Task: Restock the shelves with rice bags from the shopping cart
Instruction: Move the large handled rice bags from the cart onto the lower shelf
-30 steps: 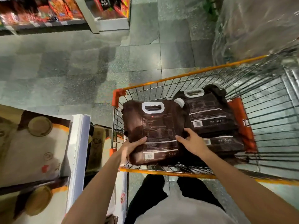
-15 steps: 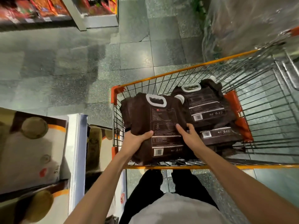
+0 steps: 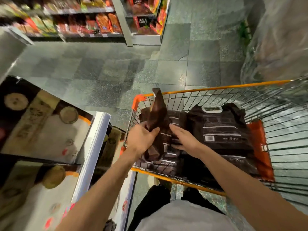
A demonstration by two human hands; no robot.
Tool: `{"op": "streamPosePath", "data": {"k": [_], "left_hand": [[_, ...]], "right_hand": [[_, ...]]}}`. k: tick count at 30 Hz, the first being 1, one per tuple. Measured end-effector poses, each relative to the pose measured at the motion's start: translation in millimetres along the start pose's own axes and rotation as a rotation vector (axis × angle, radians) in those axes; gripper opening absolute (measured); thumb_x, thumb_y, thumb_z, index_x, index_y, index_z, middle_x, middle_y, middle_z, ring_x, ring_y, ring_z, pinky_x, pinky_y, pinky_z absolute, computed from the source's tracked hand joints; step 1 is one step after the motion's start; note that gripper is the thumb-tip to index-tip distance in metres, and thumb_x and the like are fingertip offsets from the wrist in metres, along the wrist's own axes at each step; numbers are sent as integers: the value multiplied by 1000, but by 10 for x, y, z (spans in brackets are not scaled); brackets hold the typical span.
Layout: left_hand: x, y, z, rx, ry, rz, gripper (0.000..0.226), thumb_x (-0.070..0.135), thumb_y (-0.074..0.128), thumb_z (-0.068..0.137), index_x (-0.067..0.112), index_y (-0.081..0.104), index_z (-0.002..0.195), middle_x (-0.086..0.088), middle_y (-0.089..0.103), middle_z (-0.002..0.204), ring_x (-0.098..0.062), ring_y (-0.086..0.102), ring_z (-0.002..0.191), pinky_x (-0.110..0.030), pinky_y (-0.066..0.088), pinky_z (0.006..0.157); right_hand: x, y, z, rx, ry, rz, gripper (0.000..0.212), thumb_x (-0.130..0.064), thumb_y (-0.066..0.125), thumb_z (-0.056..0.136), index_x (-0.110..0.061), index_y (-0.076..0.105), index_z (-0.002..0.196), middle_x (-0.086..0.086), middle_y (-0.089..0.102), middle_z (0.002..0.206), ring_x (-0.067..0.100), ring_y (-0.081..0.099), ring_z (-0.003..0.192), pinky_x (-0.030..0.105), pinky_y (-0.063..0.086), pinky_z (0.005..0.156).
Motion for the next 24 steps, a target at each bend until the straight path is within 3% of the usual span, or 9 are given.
{"op": "streamPosePath", "data": {"k": [2,4,7,9,11,13,16,18,24], "left_hand": [[151,226,-78,-52,24,19,54,70,61,76,25,74,103,-2,76,89,-24,71,88,-37,57,79],[254,461,-124,-160,22,-65,78,88,46,67,33,71,116,6,75,98,-17,70,90,-36,56,86],[302,815,-100,-282,-2,-212,59,68,49,89,23,67,124,2,72,112,-17,67,101,-35,49,97],[177,954,-42,-219,-24,-128,45,48,57,95,18,64,128,-1,69,118,-18,63,109,-30,47,95],[3,1043,-23,-145,-79,-77,40,38,62,94,15,63,127,-1,68,117,-20,63,108,-28,47,88],[-206,1095,-7,-149,-174,-113,36,39,66,91,14,64,117,-1,69,106,-23,65,101,-33,51,86],[-329,1166,-28,-264,-283,-161,30,47,63,92,19,60,102,-1,65,94,-21,61,92,-34,48,83],[-326,1195,-39,-328,-301,-219,34,50,60,93,17,61,102,0,63,94,-17,58,89,-30,44,76],[-715,1470,145,-443,-397,-343,106,86,72,53,11,58,127,-4,67,118,-19,62,106,-34,46,85]], "right_hand": [[1,-184,-120,13,11,109,39,-57,46,95,-34,58,124,-5,60,125,16,58,115,36,47,99],[44,-411,-232,20,20,240,57,-71,36,89,-32,58,124,-1,63,121,20,60,113,40,43,105],[107,-720,-390,-10,-2,441,84,-82,26,84,-20,60,129,7,66,126,27,61,117,41,46,101],[142,-914,-494,12,-36,442,74,-74,32,89,-20,62,127,6,68,124,24,63,115,39,49,96],[262,-1162,-531,134,-4,343,58,-65,59,83,-21,66,121,3,69,120,21,66,109,38,51,95],[381,-1383,-507,308,35,213,52,-50,79,73,-20,65,115,4,70,117,21,67,103,39,54,91],[389,-1458,-483,400,7,83,51,-35,82,75,-17,61,117,0,68,108,14,64,91,24,51,68],[360,-1467,-489,436,-34,-15,54,-38,80,78,-14,60,121,-2,65,104,13,61,91,21,47,67],[477,-1566,-459,434,42,-75,52,-45,72,83,-7,62,118,1,68,104,13,61,87,18,45,63]]}}
Point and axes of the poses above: each hand's wrist, its own z-axis towards the middle knuckle, its own y-axis out of the palm, x = y × z, the point moved 8 cm from there along z, towards the middle knuckle
